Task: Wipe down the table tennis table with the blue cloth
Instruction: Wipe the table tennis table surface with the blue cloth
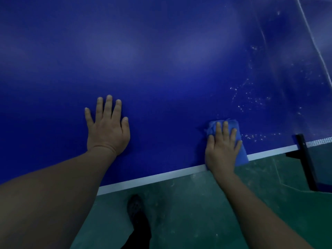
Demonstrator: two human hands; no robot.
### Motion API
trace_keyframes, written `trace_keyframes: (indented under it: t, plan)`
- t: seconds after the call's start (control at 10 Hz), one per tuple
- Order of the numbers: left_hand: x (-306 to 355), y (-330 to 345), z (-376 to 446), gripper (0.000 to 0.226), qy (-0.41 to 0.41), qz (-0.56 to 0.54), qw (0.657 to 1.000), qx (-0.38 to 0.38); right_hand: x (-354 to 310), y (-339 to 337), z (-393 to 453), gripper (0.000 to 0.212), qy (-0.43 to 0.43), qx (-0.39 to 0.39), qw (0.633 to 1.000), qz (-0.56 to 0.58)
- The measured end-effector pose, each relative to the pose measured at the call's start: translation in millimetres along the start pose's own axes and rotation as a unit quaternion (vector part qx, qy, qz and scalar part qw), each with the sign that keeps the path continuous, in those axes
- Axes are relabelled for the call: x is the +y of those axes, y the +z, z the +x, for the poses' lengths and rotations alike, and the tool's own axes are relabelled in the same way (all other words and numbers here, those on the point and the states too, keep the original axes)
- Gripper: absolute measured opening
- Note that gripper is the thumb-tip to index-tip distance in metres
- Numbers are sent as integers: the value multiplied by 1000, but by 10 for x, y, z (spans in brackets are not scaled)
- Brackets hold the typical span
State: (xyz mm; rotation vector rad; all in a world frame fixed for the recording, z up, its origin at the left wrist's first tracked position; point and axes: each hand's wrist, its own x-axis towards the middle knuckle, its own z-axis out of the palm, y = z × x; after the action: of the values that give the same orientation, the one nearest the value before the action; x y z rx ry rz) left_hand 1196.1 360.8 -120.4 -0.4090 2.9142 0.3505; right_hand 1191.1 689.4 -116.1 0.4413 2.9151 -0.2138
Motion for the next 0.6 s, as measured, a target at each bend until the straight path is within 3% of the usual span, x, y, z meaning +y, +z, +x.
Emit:
trace_keyframes:
  t: [0.1, 0.2, 0.3, 0.4, 0.5, 0.6]
  plan:
    - [-2, -1, -7, 63, 0, 1, 1000, -1, -553, 130, -276, 59, -39, 6, 999, 13]
    - [-9, 1, -15, 62, -1, -2, 1000, 3, -576, 206, -438, 61, -242, -34, 969, -28]
    - [-1, 8, -9, 62, -2, -7, 1000, 7, -13, 76, -122, 64, -92, 6, 996, -17]
    - [4, 10, -4, 62, -1, -4, 1000, 7, 314, -8, -54, 65, 56, 6, 998, 20]
    - [0, 9, -4, 62, -4, -2, 1000, 2, -69, 48, -240, 65, 23, -1, 1000, 12]
    - [6, 11, -17, 62, -8, 0, 1000, 1, -721, 107, -238, 62, -81, -16, 997, 1]
